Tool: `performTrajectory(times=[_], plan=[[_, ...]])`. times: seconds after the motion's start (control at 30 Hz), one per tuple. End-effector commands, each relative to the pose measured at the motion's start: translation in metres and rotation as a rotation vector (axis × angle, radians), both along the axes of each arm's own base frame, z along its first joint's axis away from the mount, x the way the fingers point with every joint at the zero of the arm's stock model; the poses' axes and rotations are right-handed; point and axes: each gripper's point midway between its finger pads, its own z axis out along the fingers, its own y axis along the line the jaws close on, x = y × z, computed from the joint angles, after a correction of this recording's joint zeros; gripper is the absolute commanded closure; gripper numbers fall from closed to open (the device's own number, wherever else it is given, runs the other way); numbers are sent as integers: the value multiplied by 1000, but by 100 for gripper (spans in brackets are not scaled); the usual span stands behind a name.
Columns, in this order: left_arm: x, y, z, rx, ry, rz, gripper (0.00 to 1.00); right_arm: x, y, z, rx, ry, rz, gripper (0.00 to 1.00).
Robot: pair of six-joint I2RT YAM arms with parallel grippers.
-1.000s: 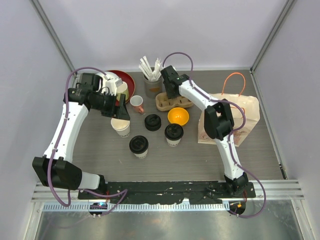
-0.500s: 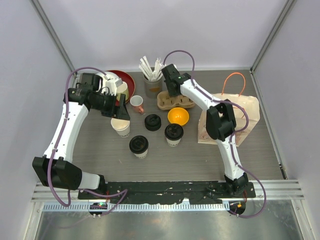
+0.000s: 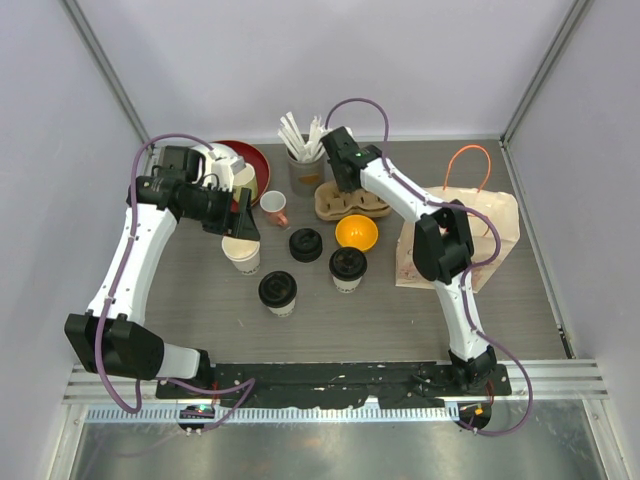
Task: Pack the takeout coffee
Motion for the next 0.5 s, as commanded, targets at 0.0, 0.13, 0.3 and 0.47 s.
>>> performTrajectory(times=[0.0, 0.13, 0.3, 0.47], plan=[[3, -2, 15, -22, -40, -13, 27, 1, -3, 69, 31, -125, -4, 99], [3, -1, 14, -20, -41, -14, 27, -3, -2, 95, 44, -162, 7, 99], [3, -1, 15, -21, -44, -12, 27, -14, 8, 149, 107, -244, 58, 99], [3, -1, 20, -24, -55, -11, 27, -24, 8, 194, 169, -318, 85, 99]])
